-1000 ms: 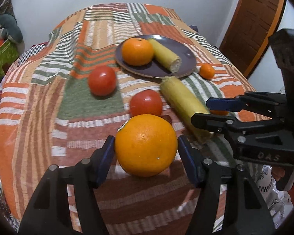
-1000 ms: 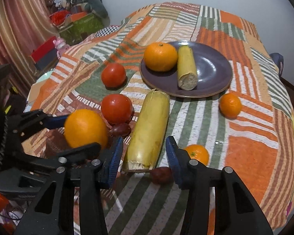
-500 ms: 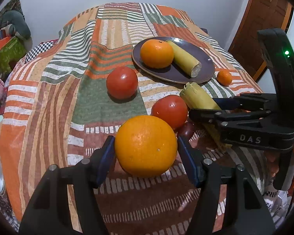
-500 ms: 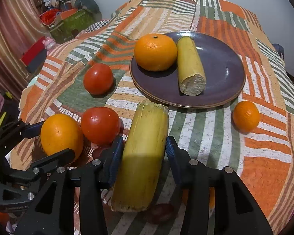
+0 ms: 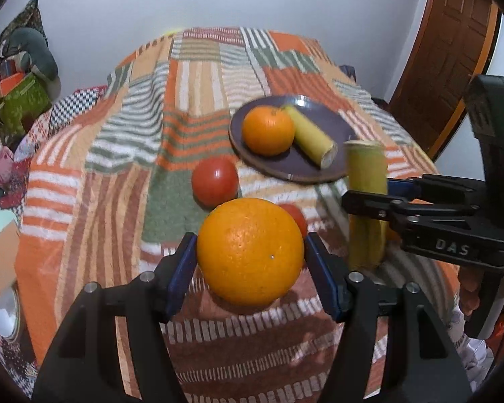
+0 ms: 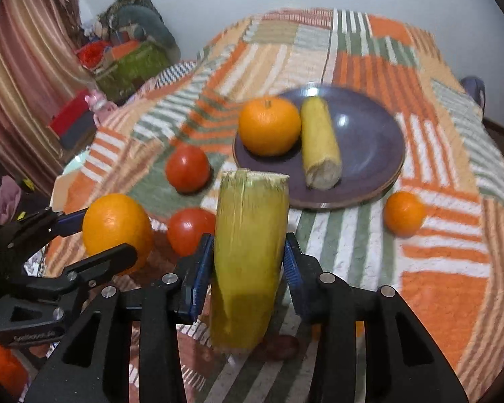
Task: Organize fruits
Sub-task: 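Place the orange on the plate with the left tool while the right tool lays the cob beside the first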
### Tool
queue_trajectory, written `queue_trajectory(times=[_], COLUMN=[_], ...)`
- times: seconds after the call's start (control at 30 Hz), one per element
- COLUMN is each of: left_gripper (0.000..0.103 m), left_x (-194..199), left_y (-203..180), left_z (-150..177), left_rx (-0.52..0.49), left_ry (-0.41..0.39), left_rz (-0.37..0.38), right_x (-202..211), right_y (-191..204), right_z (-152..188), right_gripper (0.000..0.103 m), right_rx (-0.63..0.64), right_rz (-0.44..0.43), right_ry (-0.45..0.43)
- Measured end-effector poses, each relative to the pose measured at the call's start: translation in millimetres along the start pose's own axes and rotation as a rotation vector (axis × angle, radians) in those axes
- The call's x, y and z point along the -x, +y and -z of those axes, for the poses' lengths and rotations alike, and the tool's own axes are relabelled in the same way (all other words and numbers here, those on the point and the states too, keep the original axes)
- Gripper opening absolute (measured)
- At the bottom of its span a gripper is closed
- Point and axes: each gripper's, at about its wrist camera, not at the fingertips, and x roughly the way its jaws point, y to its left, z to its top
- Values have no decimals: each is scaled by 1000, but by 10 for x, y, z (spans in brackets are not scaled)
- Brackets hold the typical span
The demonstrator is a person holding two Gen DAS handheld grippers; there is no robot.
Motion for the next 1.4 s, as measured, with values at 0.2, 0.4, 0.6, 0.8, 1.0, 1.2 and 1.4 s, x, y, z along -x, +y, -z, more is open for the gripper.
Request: queue_trajectory(times=[0.2, 0.4, 0.6, 0.8, 1.0, 1.2, 1.4], left_gripper=[64, 64, 64, 64, 64, 64, 64], left_x=[107, 42, -177, -477, -808, -1030, -1112], left_y=[-112, -259, -350, -445, -462, -463, -512], left_z=[-239, -487, -632, -715, -760, -839, -893], left_rx=[-19, -39, -47, -79, -84, -88, -130], left_ry=[-55, -74, -50, -11, 39, 61, 57], left_rz=[5, 26, 52, 52, 48, 45, 54], right_x=[361, 581, 587, 439, 207, 3, -176], right_y=[-55, -226, -399, -559, -640, -685, -739], right_z=[-154, -329, -440, -470, -500, -568, -726], right_gripper=[36, 36, 36, 36, 36, 36, 36], right_rx=[9, -2, -1, -12, -5, 2, -14], right_rz=[24, 61, 111, 121, 117, 103, 78], right_ry=[-103, -173, -183, -151, -96, -59, -40])
